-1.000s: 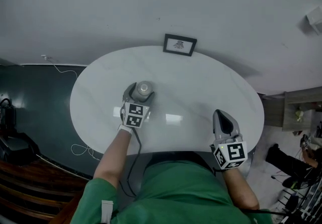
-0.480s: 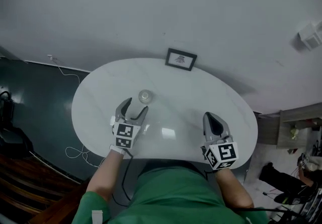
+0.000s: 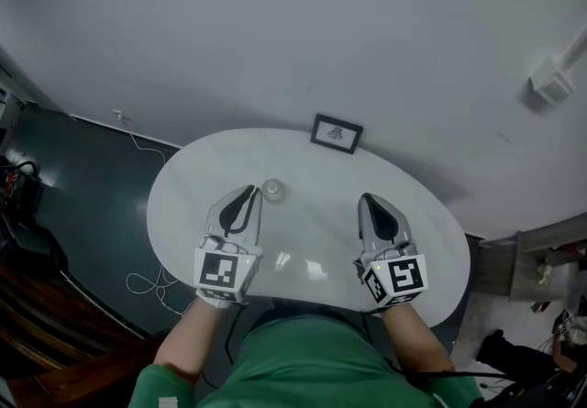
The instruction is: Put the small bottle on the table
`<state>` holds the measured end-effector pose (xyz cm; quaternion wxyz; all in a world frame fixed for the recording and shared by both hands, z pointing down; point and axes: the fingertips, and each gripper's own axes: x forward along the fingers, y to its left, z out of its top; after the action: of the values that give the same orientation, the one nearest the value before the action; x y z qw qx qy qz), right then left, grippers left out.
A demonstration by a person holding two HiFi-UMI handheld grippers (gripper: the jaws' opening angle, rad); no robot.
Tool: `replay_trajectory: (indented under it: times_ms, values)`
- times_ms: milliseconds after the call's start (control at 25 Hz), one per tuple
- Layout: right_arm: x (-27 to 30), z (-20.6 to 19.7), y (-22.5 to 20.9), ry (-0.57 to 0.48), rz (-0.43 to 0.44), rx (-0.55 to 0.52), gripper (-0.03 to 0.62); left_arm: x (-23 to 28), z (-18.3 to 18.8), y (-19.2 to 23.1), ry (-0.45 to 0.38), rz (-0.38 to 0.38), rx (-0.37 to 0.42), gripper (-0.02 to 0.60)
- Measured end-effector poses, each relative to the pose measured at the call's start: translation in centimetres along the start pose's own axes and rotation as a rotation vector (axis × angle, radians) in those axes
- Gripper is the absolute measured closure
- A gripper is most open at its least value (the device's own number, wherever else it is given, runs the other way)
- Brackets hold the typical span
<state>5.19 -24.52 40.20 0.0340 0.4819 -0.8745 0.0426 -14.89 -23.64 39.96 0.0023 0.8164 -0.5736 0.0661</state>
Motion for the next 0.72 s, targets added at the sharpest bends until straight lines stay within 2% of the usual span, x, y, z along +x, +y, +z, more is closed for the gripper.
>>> replay_trajectory:
  times_ms: [120, 200, 480, 600, 720]
  values:
    - [0.0, 2.5, 0.3, -0.066, 0.014, -0.004, 0.595, -1.4, 1.5, -0.5, -0.004, 0.020, -0.106, 0.550]
    - [-0.1, 3.6, 0.8, -0.096, 0.025, -0.011, 0.595, -2.4, 2.2, -0.8, -0.011, 0.036, -0.135, 0.549]
    - [-1.8, 4.5, 1.2, -0.109, 0.040, -0.050, 0.596, -4.3, 3.5, -1.2, -0.013, 0.079, -0.050, 0.549]
    - [-2.5, 5.3, 0.8, -0.119, 0.038, -0.071, 0.595, -4.6, 4.4, -1.2, -0.033, 0.092, -0.041, 0.549]
    - [-3.3, 5.6, 0.3, -0.119, 0.032, -0.087, 0.595, -4.9, 4.7, -1.0, -0.046, 0.110, -0.068, 0.549]
